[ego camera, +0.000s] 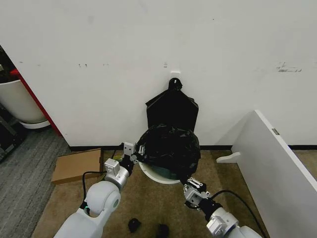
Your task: Place the garbage bag over the trash bin.
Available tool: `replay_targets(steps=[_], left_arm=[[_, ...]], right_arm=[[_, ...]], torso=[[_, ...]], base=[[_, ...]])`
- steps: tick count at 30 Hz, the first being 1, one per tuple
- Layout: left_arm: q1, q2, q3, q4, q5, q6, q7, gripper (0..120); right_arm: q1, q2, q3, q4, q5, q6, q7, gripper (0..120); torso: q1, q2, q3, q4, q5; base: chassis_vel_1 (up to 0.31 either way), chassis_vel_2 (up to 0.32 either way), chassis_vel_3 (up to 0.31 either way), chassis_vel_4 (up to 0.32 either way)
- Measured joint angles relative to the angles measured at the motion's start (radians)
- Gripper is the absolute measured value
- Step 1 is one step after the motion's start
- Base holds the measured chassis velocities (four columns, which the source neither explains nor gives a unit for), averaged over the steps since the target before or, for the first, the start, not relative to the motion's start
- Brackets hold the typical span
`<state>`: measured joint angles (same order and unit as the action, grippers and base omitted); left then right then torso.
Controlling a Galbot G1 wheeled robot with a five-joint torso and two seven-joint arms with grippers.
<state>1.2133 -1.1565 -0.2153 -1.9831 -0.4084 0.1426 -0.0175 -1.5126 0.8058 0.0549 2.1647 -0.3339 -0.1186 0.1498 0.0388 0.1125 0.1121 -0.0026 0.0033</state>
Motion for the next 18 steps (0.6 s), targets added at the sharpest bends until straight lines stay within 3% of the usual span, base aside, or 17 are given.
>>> replay_targets(steps=[6,12,18], left_arm=[[0.000,-0.004,0.002,0.001,0.012,0.000,0.001,1],[0.001,-0.006,0.002,0.001,0.017,0.001,0.001,1],[0.003,-0.006,0.002,-0.004,0.018,0.005,0.001,1]], right_arm=[[-0.002,-0.015,0.001,0.014,-0.001,-0.006,-0.009,43],[0.004,-0.021,-0.002,0.022,0.024,-0.024,-0.028,59],[0.010,-0.021,-0.003,0.022,0.031,-0.029,-0.043,43]], torso=[[0.000,0.000,0.000,0.0000,0.0000],[0.000,0.000,0.000,-0.0001,0.0000],[0.000,0.000,0.000,0.0000,0.0000]], base=[[0.000,0.000,0.000,0.000],[0.000,0.000,0.000,0.000],[0.000,0.000,0.000,0.000]])
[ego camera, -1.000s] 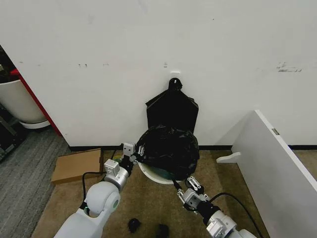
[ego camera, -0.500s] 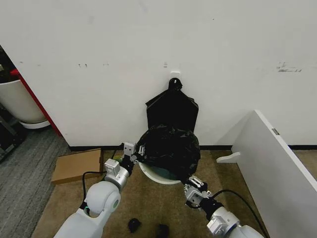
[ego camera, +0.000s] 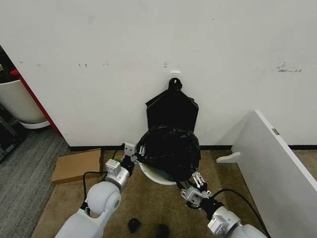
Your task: Place the garbage bag over the trash bin.
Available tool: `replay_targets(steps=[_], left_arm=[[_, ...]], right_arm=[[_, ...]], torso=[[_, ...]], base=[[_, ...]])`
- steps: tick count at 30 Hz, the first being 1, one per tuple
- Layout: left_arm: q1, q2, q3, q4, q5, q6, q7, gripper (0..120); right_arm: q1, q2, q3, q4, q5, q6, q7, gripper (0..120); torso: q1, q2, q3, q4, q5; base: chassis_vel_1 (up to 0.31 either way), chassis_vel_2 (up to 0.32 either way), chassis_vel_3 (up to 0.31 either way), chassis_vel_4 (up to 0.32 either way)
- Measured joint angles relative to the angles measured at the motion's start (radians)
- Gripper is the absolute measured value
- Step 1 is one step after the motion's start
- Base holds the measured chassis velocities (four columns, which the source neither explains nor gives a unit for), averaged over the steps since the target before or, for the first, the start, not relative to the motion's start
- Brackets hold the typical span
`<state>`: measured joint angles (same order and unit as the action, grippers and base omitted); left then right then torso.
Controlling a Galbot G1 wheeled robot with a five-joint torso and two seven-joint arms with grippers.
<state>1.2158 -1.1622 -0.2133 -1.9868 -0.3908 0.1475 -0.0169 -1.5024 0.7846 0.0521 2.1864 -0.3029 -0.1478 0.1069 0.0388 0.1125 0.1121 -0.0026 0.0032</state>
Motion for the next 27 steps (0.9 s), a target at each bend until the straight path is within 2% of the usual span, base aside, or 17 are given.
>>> replay_targets(steps=[11,20,22,25,26,27], left_arm=[[0.007,0.006,-0.007,-0.011,-0.002,0.001,-0.005,1],[0.006,0.013,-0.018,-0.013,-0.011,0.002,-0.017,1],[0.003,0.018,-0.025,-0.013,-0.018,0.001,-0.019,1],[0.003,0.027,-0.034,-0.013,-0.027,-0.002,-0.019,1],[0.003,0.027,-0.034,-0.013,-0.027,-0.002,-0.019,1],[0.003,0.029,-0.036,-0.013,-0.030,-0.003,-0.019,1]], right_arm=[[0.002,0.002,0.006,0.006,-0.004,0.007,-0.040,0],[0.008,0.016,0.024,-0.006,0.065,0.121,-0.101,0],[0.019,0.020,0.043,-0.014,0.166,0.203,-0.176,0],[0.045,0.021,0.070,-0.019,0.366,0.262,-0.300,0],[0.045,0.021,0.070,-0.019,0.366,0.262,-0.300,0],[0.053,0.020,0.077,-0.022,0.431,0.275,-0.341,0]], torso=[[0.000,0.000,0.000,0.0000,0.0000],[0.000,0.000,0.000,-0.0001,0.0000],[0.000,0.000,0.000,-0.0001,0.0000],[0.000,0.000,0.000,0.0000,0.0000],[0.000,0.000,0.000,0.0000,0.0000],[0.000,0.000,0.000,0.0000,0.0000]], base=[[0.000,0.000,0.000,0.000],[0.000,0.000,0.000,0.000],[0.000,0.000,0.000,0.000],[0.000,0.000,0.000,0.000],[0.000,0.000,0.000,0.000],[0.000,0.000,0.000,0.000]])
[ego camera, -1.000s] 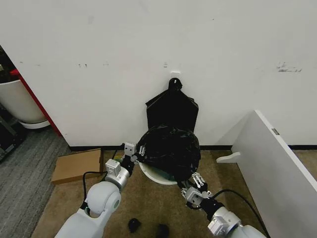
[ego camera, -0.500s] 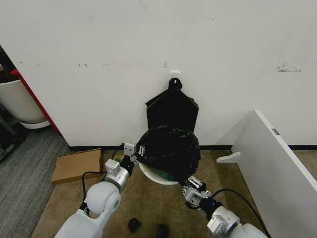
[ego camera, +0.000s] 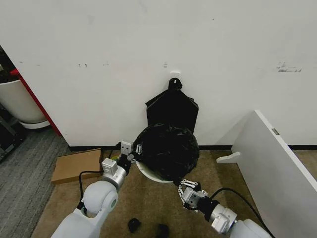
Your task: Place the garbage bag over the trash bin.
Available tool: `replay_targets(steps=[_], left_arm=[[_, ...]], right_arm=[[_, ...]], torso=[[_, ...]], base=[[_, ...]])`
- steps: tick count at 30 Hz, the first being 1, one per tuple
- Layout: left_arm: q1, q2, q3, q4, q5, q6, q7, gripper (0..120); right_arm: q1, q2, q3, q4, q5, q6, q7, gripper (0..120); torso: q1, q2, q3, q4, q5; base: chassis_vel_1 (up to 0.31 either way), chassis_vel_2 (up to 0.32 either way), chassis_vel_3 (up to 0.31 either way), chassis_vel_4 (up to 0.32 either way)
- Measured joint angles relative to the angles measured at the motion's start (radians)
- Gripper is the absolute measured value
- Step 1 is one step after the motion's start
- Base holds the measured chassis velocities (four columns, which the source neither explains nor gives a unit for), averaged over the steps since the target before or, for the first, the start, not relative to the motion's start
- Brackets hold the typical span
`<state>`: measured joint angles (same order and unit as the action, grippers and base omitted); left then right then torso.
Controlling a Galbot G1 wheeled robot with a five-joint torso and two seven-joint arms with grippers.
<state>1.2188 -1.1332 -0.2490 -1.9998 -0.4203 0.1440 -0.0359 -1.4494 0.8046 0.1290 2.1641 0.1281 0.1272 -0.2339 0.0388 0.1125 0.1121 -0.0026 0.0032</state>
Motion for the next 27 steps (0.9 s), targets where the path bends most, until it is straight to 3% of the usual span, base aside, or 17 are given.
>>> replay_targets(steps=[4,9,11,21,27], left_arm=[[-0.006,0.005,-0.009,-0.006,-0.025,-0.002,0.001,1],[-0.011,0.006,-0.013,-0.021,-0.082,0.004,0.000,1],[-0.011,0.006,-0.015,-0.033,-0.121,0.019,-0.003,1],[-0.010,0.007,-0.023,-0.089,-0.255,0.107,-0.034,1],[-0.010,0.029,-0.031,-0.127,-0.298,0.200,-0.047,1]], right_arm=[[0.039,-0.003,0.036,-0.069,0.211,0.076,-0.259,0],[0.073,0.025,0.067,-0.167,0.219,0.141,-0.502,0],[0.089,0.043,0.071,-0.208,0.178,0.174,-0.542,0],[0.144,0.112,0.065,-0.328,-0.113,0.330,-0.406,0],[0.208,0.171,0.087,-0.460,-0.431,0.480,-0.184,0]], torso=[[0.000,0.000,0.000,0.0001,0.0000],[0.000,0.000,0.000,-0.0001,0.0001],[0.000,0.000,0.000,0.0000,0.0001],[0.000,0.000,0.000,-0.0001,0.0001],[0.000,0.000,0.000,0.0000,0.0000]], base=[[0.000,0.000,0.000,0.000],[0.000,0.000,0.000,0.000],[0.000,0.000,0.000,0.000],[0.000,0.000,0.000,0.000],[0.000,0.000,0.000,0.000]])
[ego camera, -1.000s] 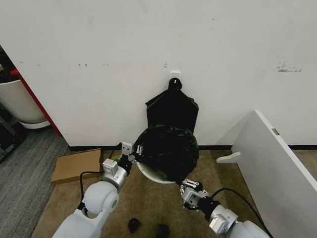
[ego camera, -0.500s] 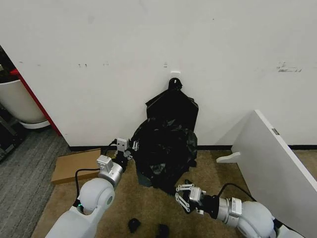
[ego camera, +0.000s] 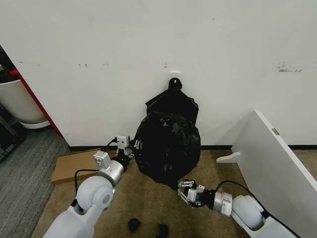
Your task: Place the garbage bag over the trash bin.
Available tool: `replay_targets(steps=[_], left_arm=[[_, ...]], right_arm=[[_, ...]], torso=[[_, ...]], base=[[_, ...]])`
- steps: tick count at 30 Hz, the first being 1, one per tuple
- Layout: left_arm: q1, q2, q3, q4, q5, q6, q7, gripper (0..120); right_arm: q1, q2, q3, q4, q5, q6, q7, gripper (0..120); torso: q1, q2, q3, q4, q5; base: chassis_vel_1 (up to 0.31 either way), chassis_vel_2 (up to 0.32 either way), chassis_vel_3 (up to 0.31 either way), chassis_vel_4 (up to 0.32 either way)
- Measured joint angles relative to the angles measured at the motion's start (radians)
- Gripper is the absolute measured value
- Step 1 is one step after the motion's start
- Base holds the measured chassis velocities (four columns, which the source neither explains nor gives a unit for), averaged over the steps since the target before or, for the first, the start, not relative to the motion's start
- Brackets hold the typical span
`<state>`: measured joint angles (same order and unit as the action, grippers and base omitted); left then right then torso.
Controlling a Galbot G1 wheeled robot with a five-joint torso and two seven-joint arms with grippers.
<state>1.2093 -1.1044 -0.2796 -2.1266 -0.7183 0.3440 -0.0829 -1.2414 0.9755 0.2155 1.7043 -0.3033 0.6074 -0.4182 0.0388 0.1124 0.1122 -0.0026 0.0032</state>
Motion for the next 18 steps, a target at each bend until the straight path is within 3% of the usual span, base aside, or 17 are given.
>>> replay_targets(steps=[4,9,11,14,15,17,18], left_arm=[[0.008,0.016,-0.003,-0.011,0.005,0.041,0.000,1],[0.018,0.036,-0.003,-0.006,0.039,0.048,0.010,1],[0.021,0.043,-0.003,0.003,0.048,0.037,0.015,1],[0.024,0.048,0.001,0.033,0.087,-0.003,0.019,0],[0.024,0.048,0.001,0.033,0.087,-0.003,0.019,0],[0.026,0.047,0.009,0.060,0.123,-0.046,0.020,0],[0.026,0.046,0.011,0.066,0.132,-0.055,0.021,0]], right_arm=[[0.024,0.021,0.021,-0.063,-0.100,0.039,0.076,0],[0.035,0.024,0.026,-0.107,-0.066,0.042,0.143,0],[0.031,0.019,0.020,-0.120,0.016,0.041,0.147,0],[0.009,0.000,0.003,-0.133,0.291,0.030,0.028,4],[0.009,0.000,0.003,-0.133,0.291,0.030,0.028,4],[-0.006,-0.015,-0.001,-0.145,0.542,0.019,-0.159,14],[-0.007,-0.017,0.000,-0.150,0.582,0.018,-0.195,16]], torso=[[0.000,0.000,0.000,0.0000,0.0001],[0.000,0.000,0.000,0.0000,0.0001],[0.000,0.000,0.000,0.0001,-0.0001],[0.000,0.000,0.000,-0.0002,0.0002],[0.000,0.000,0.000,-0.0002,0.0002],[0.000,0.000,0.000,-0.0003,-0.0001],[0.000,0.000,0.000,-0.0002,0.0002]], base=[[0.000,0.000,0.000,0.000],[0.000,0.000,0.000,0.000],[0.000,0.000,0.000,0.000],[0.000,0.000,0.000,0.000],[0.000,0.000,0.000,0.000],[0.000,0.000,0.000,0.000],[0.000,0.000,0.000,0.000]])
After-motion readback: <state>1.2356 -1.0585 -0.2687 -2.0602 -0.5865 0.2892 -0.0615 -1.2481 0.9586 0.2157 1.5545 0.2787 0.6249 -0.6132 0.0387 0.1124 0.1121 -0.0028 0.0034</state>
